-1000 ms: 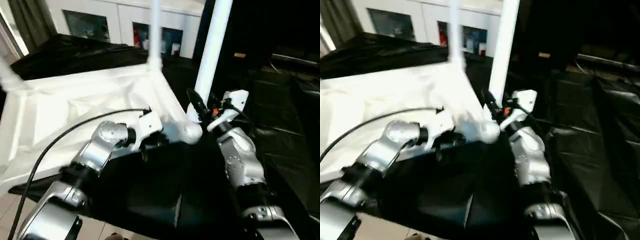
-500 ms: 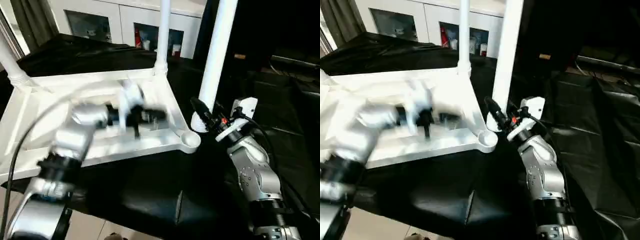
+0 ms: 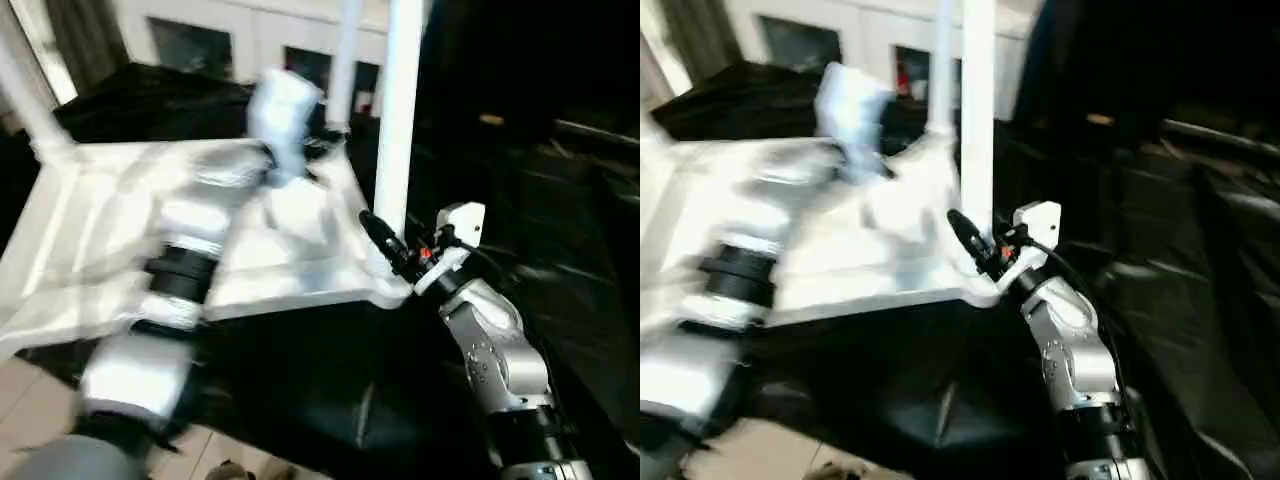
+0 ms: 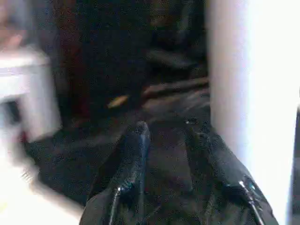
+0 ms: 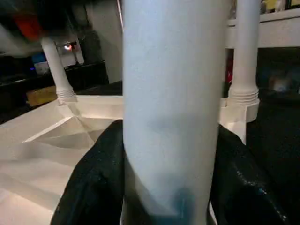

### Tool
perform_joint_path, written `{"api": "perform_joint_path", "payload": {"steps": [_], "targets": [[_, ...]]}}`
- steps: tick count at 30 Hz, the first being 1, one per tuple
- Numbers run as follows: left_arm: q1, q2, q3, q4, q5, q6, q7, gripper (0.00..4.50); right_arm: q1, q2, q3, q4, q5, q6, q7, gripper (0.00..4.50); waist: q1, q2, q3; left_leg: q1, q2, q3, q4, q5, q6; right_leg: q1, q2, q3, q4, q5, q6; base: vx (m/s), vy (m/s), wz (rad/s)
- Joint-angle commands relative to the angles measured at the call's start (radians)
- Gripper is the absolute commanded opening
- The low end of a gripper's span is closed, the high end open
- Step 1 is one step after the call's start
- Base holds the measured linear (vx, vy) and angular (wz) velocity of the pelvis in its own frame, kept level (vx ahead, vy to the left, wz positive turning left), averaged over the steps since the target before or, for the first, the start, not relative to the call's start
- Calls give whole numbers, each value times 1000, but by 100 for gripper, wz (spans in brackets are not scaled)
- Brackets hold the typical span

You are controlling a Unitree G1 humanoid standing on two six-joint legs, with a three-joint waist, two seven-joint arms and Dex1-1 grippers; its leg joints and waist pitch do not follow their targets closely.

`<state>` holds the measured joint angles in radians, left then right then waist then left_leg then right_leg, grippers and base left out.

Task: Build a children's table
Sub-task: Insert table leg to table base

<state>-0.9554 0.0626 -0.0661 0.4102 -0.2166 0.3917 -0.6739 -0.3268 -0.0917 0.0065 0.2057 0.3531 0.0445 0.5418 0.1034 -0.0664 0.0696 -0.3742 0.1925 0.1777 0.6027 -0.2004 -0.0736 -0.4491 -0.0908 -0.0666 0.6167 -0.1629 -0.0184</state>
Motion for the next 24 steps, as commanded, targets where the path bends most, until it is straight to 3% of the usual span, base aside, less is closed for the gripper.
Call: {"api": "perform_joint_path", "payload": {"steps": [1,4,5,6,7,9,10,16,18,19,20,22,23,24], "targets": [[-20,-35,-33,-120,-87,28,-63,152,-6,-13,10,9,-18,13,-3,188,5,-6,-86,0,23,1,-54,11,123,96,-50,43,-37,56,-294,0,0,0],[0,-61,-57,-178,-126,54,-76,152,-9,-14,1,20,-27,9,-8,188,4,-11,-84,1,22,4,-53,-26,117,95,-48,43,-46,-9,-279,0,0,0],[2,-61,-61,-178,-122,51,-78,152,-10,-14,0,21,-27,9,-8,188,2,-10,-79,-1,23,3,-56,-49,111,93,-46,42,-52,-58,-259,0,0,0],[8,-61,-68,-182,-119,50,-84,152,-11,-15,-1,21,-28,11,-8,188,0,-16,-75,1,22,4,-59,-81,100,91,-45,40,-64,-146,-224,0,0,0],[10,-61,-70,-182,-114,49,-87,152,-11,-14,0,19,-29,13,-8,188,-4,-15,-71,3,22,2,-63,-120,81,90,-46,39,-76,-242,-187,0,0,0],[11,-66,-63,-181,-98,51,-84,152,-11,-14,3,17,-33,16,-6,188,-7,-13,-72,7,23,-1,-66,-149,53,88,-47,39,-84,-318,-145,0,0,0],[10,-63,-44,-174,-84,44,-66,152,-13,-18,9,18,-37,16,-1,188,-9,-16,-76,6,25,-4,-67,-133,47,90,-45,38,-79,-298,-138,0,0,0],[14,1,6,-186,-83,30,-8,152,-29,-32,0,32,-34,12,2,188,-12,-11,-77,3,22,-4,-67,-112,49,89,-43,38,-73,-230,-151,0,0,0],[30,54,43,-195,-85,31,-4,152,-46,-49,-16,44,-34,17,3,188,-12,-14,-79,3,22,-3,-66,-100,48,90,-42,38,-71,-217,-151,0,0,0],[36,66,40,-194,-78,31,-9,152,-49,-54,-18,47,-36,18,3,188,-13,-19,-78,1,21,-4,-66,-86,50,91,-41,38,-67,-203,-150,0,0,0],[67,126,8,-184,-27,25,-35,152,-59,-76,-24,61,-45,27,4,188,-12,-15,-79,2,21,-5,-66,-81,50,91,-41,37,-65,-200,-149,0,0,0],[80,150,-11,-178,0,19,-46,152,-64,-85,-27,67,-49,32,5,188,-15,-17,-80,5,22,-4,-66,-66,53,88,-39,38,-65,-195,-139,0,0,0],[111,204,-72,-163,65,-2,-75,152,-73,-103,-34,78,-57,46,6,188,-13,-14,-81,7,22,-2,-64,-51,53,86,-40,40,-60,-169,-148,0,0,0],[113,206,-76,-162,69,-4,-77,152,-74,-104,-35,78,-58,47,6,188,-13,-15,-82,11,23,-3,-64,-49,55,84,-39,40,-60,-165,-147,0,0,0]]}}
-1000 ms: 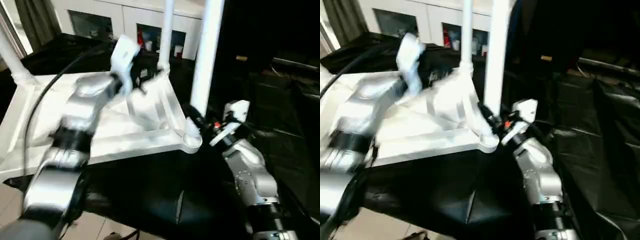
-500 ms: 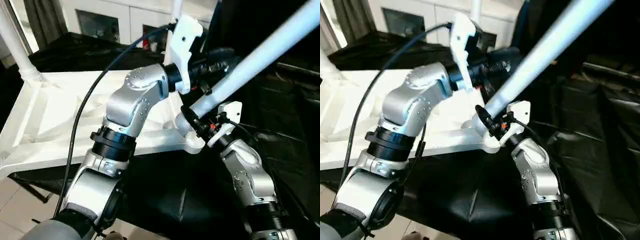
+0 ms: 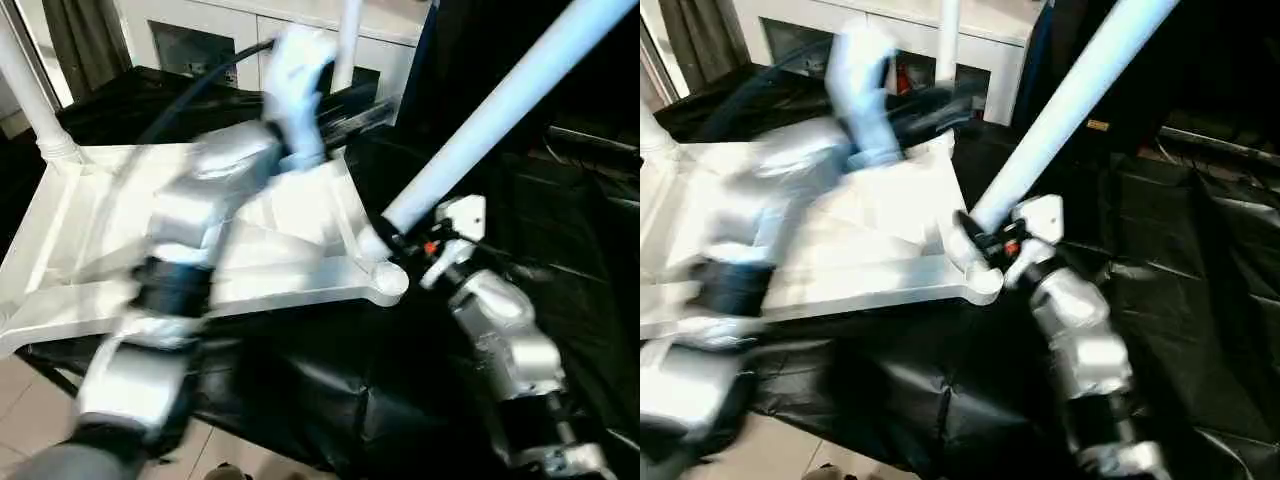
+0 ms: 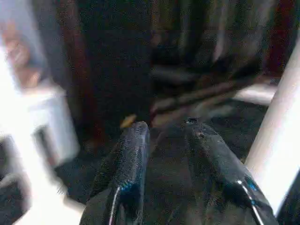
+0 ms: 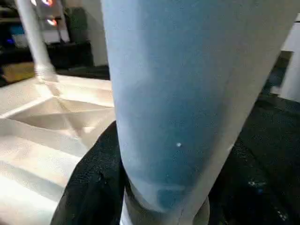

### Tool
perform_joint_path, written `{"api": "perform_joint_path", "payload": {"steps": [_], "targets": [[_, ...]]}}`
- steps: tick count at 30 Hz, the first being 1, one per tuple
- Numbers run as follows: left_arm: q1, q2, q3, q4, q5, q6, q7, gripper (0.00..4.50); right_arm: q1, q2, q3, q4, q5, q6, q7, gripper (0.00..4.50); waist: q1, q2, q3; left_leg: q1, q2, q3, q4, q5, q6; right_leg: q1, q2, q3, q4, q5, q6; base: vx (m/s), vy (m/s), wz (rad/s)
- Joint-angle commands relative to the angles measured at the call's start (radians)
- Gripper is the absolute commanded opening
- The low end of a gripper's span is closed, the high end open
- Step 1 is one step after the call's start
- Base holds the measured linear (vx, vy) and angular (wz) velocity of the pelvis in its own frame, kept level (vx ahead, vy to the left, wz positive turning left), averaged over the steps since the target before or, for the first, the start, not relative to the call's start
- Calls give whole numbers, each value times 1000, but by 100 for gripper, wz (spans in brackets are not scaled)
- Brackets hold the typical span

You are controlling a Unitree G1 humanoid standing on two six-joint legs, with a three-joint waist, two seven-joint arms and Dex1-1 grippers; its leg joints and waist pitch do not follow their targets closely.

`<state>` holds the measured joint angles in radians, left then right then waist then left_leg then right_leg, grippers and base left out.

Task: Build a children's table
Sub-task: Insert table leg to table base

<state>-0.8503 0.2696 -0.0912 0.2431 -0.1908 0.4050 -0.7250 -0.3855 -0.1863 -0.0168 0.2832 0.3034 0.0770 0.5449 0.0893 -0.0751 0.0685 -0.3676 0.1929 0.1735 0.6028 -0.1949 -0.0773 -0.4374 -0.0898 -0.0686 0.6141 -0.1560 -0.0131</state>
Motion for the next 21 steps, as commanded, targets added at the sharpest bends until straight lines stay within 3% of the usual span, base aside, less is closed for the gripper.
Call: {"api": "perform_joint_path", "payload": {"steps": [1,3,6,7,10,12,15,18,19,20,21], "targets": [[39,21,-89,2,55,-11,-60,169,-22,-27,-13,9,-16,26,5,188,2,-11,-81,6,23,3,-64,-42,62,71,-41,42,-53,-156,-162,0,0,0],[93,50,-154,-25,52,9,-130,186,-32,-54,-14,19,-24,47,12,188,2,-12,-82,8,26,4,-64,-37,60,70,-41,43,-49,-136,-181,0,0,0],[164,54,-248,-41,56,36,-181,200,-44,-76,-15,38,-28,56,13,188,1,-5,-80,7,25,7,-65,-45,52,69,-41,46,-46,-111,-201,0,0,0],[177,35,-265,-20,59,38,-178,200,-46,-83,-16,37,-28,62,10,188,0,-16,-79,4,25,9,-65,-56,52,71,-42,46,-50,-116,-202,0,0,0],[184,22,-302,28,102,3,-185,206,-47,-87,-19,25,-24,76,13,188,0,-21,-76,2,25,7,-66,-91,46,74,-45,46,-61,-182,-179,0,0,0],[177,12,-326,96,150,-39,-182,206,-47,-87,-17,22,-27,79,16,188,-4,-10,-78,1,24,3,-68,-117,28,75,-45,45,-67,-238,-145,0,0,0],[158,-2,-332,177,177,-60,-145,179,-41,-88,-15,15,-32,79,12,188,-8,-15,-80,-2,21,2,-68,-133,17,76,-43,44,-72,-264,-120,0,0,0],[145,25,-368,218,201,-57,-154,168,-18,-85,-16,-11,-26,92,5,188,-6,-13,-80,1,23,-1,-69,-138,16,73,-44,44,-70,-261,-126,0,0,0],[144,29,-368,226,207,-58,-152,158,-10,-84,-13,-17,-27,92,5,188,-5,3,-80,5,25,-1,-70,-137,15,70,-43,45,-71,-222,-140,0,0,0],[143,29,-366,232,211,-60,-152,139,-6,-84,-12,-21,-28,94,6,188,-6,-3,-81,3,23,-1,-69,-134,18,73,-41,43,-66,-196,-155,0,0,0],[143,33,-362,235,212,-63,-158,133,1,-82,-10,-27,-29,96,5,188,-4,4,-77,2,23,-2,-71,-136,18,73,-42,43,-66,-195,-160,0,0,0]]}}
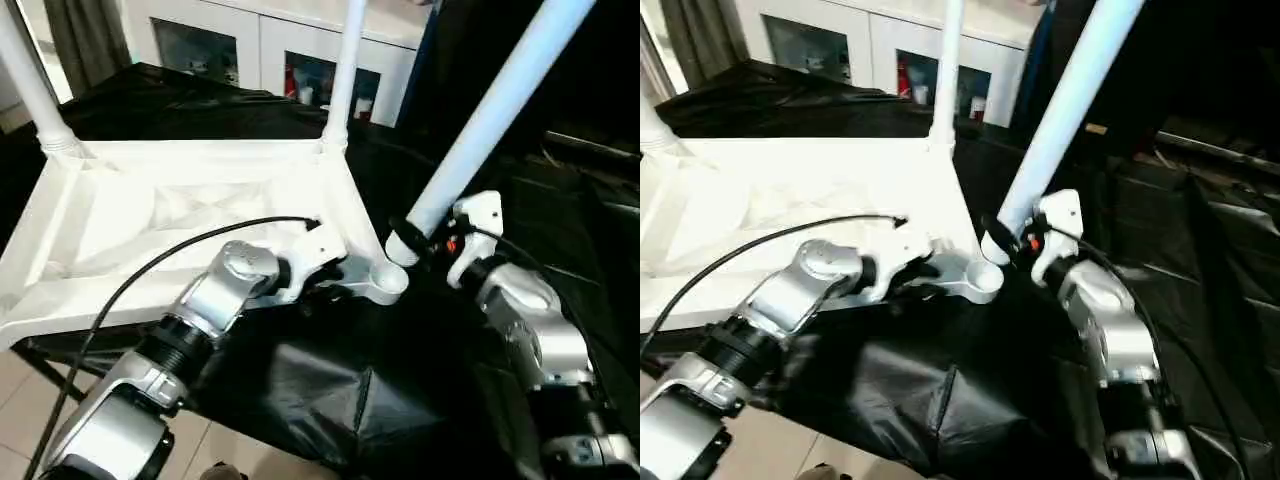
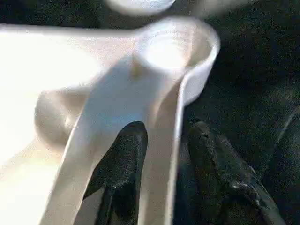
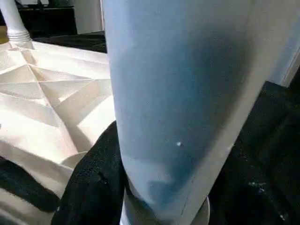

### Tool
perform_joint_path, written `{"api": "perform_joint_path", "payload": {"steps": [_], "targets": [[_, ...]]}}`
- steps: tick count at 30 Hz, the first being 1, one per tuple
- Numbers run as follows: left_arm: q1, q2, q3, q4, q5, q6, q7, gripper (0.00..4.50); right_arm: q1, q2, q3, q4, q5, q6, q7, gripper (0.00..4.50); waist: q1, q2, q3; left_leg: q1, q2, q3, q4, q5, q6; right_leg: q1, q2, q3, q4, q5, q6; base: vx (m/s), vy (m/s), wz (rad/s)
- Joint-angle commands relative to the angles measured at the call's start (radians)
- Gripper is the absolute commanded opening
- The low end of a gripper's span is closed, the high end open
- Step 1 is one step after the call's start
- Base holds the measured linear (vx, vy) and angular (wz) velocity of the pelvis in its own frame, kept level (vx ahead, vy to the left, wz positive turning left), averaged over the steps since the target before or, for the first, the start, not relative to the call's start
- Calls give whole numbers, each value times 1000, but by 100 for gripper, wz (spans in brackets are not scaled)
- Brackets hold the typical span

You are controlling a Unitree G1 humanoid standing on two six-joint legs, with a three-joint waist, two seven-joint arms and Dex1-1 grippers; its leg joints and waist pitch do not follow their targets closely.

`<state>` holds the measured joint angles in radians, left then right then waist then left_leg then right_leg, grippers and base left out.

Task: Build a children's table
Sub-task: Insert table leg to table base

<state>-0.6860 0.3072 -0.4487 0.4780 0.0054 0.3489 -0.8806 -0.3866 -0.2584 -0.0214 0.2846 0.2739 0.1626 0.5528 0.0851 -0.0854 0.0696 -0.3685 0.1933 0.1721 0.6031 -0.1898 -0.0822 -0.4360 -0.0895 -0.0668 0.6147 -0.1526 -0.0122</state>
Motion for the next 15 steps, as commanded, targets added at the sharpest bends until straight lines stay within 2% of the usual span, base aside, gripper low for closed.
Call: {"api": "perform_joint_path", "payload": {"steps": [1,2,6,9,15], "targets": [[-22,-1,0,4,17,-10,-11,124,7,-9,-4,-34,0,12,-3,188,0,12,-79,3,23,0,-71,-145,22,73,-43,41,-68,-200,-164,0,0,0],[-22,4,4,7,17,-13,-25,112,14,-7,-2,-42,0,16,-5,188,3,19,-77,4,24,-1,-72,-148,20,71,-43,41,-66,-194,-175,0,0,0],[-19,21,11,-2,5,-10,-62,78,35,-3,-3,-60,2,23,-9,188,1,17,-73,3,23,-1,-75,-169,17,72,-43,42,-70,-203,-173,0,0,0],[-19,27,12,-5,1,-9,-76,57,40,-1,-3,-68,1,30,-12,188,-1,24,-69,4,24,-3,-78,-192,12,72,-43,41,-72,-222,-178,0,0,0],[-21,38,13,5,6,-15,-108,12,38,0,-6,-73,1,37,-13,188,-2,25,-69,3,24,-3,-77,-180,16,73,-44,41,-72,-224,-179,0,0,0]]}}
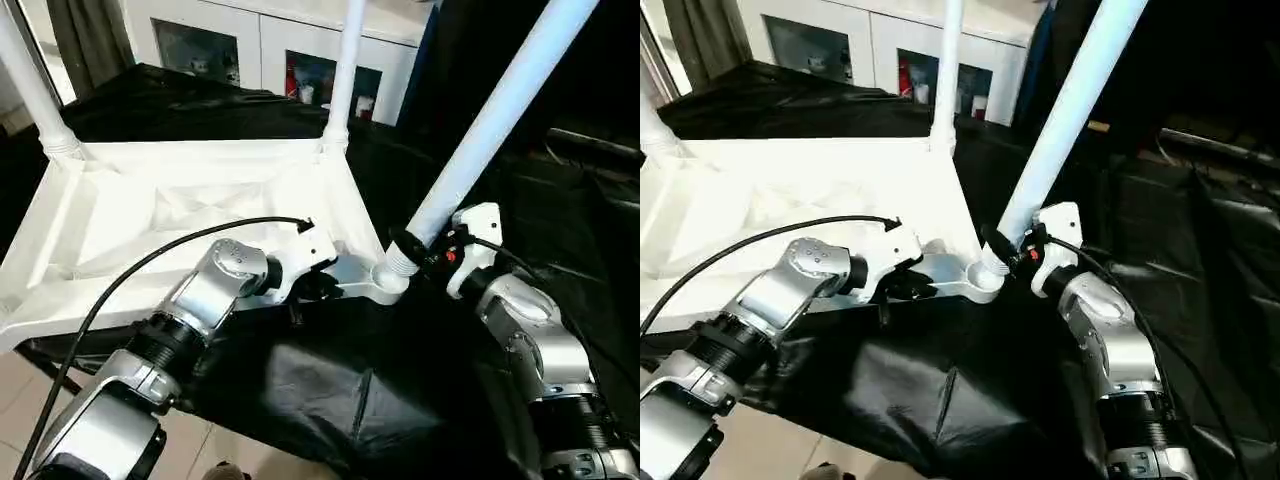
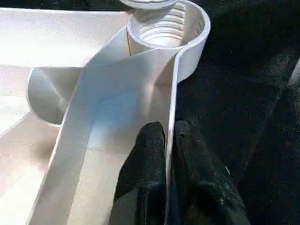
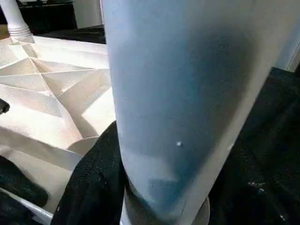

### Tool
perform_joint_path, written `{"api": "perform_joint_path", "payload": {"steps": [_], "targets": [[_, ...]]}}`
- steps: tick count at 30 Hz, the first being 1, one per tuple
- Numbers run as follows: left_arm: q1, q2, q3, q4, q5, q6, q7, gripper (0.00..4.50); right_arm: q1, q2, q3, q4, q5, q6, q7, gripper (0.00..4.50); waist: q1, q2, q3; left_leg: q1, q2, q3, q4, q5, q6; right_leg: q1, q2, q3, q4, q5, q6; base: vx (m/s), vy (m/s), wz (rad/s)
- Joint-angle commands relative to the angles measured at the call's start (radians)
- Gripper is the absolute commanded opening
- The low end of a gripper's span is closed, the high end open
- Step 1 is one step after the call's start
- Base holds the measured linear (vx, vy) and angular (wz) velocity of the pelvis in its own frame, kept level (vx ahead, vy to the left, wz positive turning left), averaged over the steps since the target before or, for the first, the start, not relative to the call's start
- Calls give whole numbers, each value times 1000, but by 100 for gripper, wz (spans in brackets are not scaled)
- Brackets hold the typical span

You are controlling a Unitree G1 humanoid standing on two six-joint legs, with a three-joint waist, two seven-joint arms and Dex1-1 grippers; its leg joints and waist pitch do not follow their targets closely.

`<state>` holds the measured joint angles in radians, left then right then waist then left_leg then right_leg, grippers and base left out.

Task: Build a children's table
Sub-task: Insert table leg to table base

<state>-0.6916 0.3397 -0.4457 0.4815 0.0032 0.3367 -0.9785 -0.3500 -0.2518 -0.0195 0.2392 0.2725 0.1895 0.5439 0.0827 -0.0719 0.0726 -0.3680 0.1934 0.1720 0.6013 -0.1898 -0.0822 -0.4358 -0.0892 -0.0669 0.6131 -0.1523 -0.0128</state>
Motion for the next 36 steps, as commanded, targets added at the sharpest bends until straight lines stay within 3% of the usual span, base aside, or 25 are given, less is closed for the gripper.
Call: {"api": "perform_joint_path", "payload": {"steps": [1,7,8,9,10,11,14,22,36], "targets": [[-15,8,9,1,9,-3,-14,6,1,-7,-8,-28,2,11,-4,188,-1,13,-74,3,24,-3,-75,-173,16,73,-45,42,-68,-212,-182,0,0,0],[-9,18,25,-5,-7,0,-31,0,-11,-17,10,-22,10,36,38,188,-9,11,-75,2,24,0,-73,-142,37,76,-44,42,-61,-141,-216,0,0,0],[-4,16,37,-9,-20,-10,-37,0,-18,-21,21,-20,17,56,61,188,-10,5,-74,1,24,0,-72,-144,41,77,-44,42,-62,-145,-217,0,0,0],[7,14,49,-20,-42,-46,-60,0,-30,-24,28,-20,38,107,85,188,-12,8,-72,1,23,-1,-74,-152,44,78,-45,41,-65,-169,-215,0,0,0],[14,16,50,-29,-50,-47,-74,0,-38,-33,42,-17,37,133,103,188,-16,3,-72,-2,23,-1,-74,-155,46,79,-44,41,-66,-180,-211,0,0,0],[18,18,50,-34,-54,-44,-83,0,-43,-40,52,-16,34,148,115,188,-19,7,-71,1,25,-1,-74,-161,44,76,-46,42,-68,-206,-205,0,0,0],[28,15,56,-20,-55,-62,-86,0,-66,-55,80,-6,36,202,158,188,-19,4,-70,1,27,-2,-75,-171,38,74,-48,42,-70,-245,-193,0,0,0],[36,14,63,-15,-40,-69,-87,0,-110,-68,147,39,-15,260,188,188,-21,-6,-70,-1,27,-1,-74,-153,32,71,-48,42,-70,-265,-177,0,0,0],[33,21,65,2,-20,-82,-87,0,-100,-131,166,-3,-24,348,221,188,-17,-2,-70,0,27,-1,-74,-166,29,69,-50,43,-75,-292,-159,0,0,0]]}}
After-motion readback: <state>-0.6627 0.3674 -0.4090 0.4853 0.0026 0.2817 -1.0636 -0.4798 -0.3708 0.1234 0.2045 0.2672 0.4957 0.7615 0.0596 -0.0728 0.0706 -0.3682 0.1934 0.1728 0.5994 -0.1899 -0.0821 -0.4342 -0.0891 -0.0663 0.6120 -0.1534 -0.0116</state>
